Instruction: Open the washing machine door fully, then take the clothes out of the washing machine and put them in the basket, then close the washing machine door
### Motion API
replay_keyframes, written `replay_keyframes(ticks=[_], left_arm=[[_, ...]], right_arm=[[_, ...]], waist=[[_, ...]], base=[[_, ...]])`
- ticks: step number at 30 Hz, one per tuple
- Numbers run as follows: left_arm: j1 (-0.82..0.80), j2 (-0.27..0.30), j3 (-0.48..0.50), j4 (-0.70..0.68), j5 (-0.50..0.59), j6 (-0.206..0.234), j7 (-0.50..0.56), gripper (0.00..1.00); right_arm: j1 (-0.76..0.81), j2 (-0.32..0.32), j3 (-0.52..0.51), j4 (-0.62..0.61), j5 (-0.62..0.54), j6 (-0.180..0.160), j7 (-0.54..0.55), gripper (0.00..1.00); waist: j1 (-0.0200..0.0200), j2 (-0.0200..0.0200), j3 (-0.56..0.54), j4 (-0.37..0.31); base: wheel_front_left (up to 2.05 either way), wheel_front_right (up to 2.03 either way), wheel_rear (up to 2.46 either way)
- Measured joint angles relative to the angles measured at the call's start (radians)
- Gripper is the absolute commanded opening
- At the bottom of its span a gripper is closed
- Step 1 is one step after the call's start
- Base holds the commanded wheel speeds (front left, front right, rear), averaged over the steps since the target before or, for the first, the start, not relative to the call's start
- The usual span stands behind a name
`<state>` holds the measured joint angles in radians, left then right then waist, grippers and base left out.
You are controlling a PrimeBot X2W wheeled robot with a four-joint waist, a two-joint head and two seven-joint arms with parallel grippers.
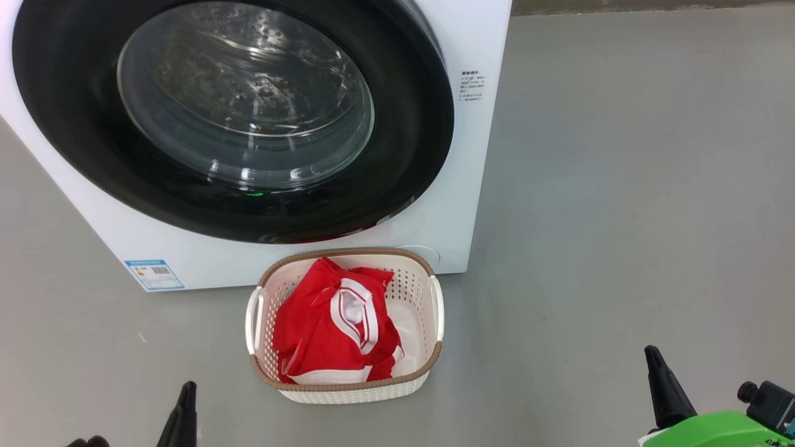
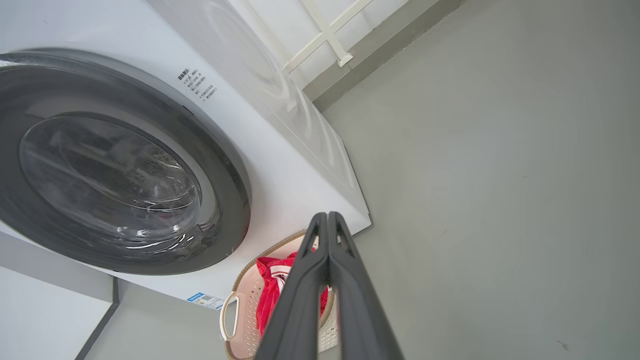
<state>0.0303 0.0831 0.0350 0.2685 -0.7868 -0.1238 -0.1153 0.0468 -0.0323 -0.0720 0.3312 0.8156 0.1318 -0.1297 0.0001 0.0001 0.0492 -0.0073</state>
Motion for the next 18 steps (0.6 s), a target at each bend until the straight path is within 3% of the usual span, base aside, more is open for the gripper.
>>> replay_keyframes(ticks=[18], left_arm=[[-0.019, -0.01, 0.01, 0.0, -0.19, 0.0, 0.053, 0.0]], right_arm=[[-0.03, -0.001, -0.013, -0.012, 0.185, 0.0, 0.059, 0.0]], waist=[[0.0, 0.0, -0.011, 0.002]], base=[[0.0, 0.0, 0.0]])
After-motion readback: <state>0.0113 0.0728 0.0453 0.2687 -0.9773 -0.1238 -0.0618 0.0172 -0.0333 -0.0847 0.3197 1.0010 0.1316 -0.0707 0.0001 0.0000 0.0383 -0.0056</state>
